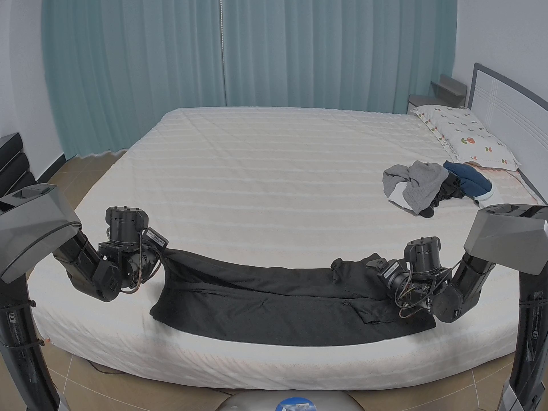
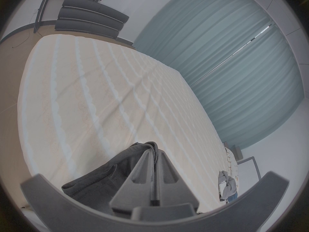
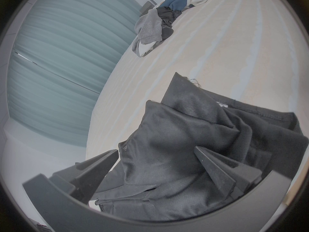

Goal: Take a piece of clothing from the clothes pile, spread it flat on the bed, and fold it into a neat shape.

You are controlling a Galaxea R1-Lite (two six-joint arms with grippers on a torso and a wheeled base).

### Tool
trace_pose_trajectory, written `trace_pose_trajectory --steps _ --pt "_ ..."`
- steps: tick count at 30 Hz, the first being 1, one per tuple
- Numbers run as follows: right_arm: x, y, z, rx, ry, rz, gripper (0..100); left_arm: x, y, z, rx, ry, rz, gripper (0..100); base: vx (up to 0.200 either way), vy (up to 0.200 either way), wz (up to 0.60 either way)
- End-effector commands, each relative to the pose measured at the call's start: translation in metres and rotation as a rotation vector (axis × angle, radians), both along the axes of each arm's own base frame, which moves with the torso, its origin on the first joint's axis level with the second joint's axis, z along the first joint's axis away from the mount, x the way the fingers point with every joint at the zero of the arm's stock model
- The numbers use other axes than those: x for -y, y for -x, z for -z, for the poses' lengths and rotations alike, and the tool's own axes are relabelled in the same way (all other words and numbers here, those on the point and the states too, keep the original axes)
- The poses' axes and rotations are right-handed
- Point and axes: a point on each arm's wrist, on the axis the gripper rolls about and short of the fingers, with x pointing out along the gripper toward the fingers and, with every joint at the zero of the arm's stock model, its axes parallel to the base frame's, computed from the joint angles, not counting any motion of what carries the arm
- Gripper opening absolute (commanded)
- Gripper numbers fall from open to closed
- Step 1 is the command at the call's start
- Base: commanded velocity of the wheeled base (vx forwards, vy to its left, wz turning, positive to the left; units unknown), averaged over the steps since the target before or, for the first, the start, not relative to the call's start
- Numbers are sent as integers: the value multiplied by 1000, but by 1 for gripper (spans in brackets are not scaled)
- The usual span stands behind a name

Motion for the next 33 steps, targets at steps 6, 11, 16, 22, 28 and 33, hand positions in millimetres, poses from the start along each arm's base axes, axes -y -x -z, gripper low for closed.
trace_pose_trajectory --steps 6,11,16,22,28,33 --pt "6 16 -3 -35 12 0 100 0 0 1 -3 0 -2 0 0 0 0" --pt "8 21 1 -58 20 4 100 0 0 1 -2 0 0 0 0 0 0" --pt "13 18 5 -65 19 20 100 0 0 1 -2 0 0 0 0 0 0" --pt "22 14 -15 -9 4 47 100 0 0 1 -3 0 0 0 0 0 0" --pt "38 24 -48 67 15 43 100 0 0 0 0 0 0 0 0 0 0" --pt "57 26 -50 88 151 -74 100 0 0 0 -2 0 0 0 0 0 0"
